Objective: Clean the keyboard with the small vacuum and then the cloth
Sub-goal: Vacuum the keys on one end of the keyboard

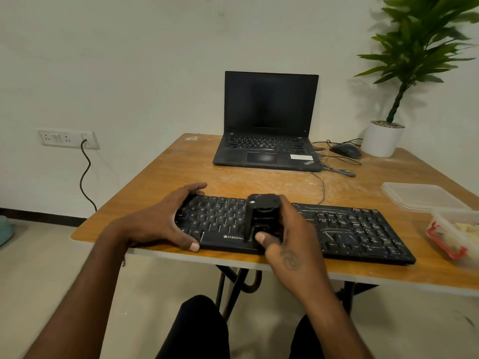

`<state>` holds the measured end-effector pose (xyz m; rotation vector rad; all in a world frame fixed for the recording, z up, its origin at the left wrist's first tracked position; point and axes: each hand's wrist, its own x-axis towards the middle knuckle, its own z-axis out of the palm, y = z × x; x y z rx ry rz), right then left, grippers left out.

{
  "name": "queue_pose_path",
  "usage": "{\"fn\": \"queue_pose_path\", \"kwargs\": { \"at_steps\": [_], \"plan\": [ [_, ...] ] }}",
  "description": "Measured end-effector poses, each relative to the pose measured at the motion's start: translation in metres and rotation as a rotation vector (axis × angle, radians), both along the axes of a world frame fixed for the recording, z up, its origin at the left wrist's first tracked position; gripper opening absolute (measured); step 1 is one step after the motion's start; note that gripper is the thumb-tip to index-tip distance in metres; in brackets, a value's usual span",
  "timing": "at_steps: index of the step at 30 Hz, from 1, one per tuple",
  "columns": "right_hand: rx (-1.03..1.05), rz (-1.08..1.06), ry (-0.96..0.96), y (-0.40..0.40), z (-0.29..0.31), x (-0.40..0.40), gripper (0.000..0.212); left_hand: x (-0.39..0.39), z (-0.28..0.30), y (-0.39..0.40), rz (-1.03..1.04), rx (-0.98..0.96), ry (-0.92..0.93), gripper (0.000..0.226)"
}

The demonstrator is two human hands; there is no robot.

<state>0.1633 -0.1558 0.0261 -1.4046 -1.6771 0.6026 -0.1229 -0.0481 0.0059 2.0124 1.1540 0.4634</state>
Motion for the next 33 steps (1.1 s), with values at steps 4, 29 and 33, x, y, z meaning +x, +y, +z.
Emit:
{"fn": "queue_pose_path", "kwargs": {
  "at_steps": [4,29,33],
  "plan": [
    [-0.045,0.028,0.035,0.001,0.005,0.01,0.057,0.0,0.0,0.0,0.0,-0.008,-0.005,0.126],
    [-0.053,-0.197,0.052,-0.007,0.01,0.053,0.055,0.0,-0.001,0.002,-0.006,0.0,-0.011,0.13],
    [-0.03,-0.148,0.007,-0.001,0.002,0.025,0.058,-0.001,-0.001,0.002,-0.004,0.0,-0.016,0.13]
  ]
}}
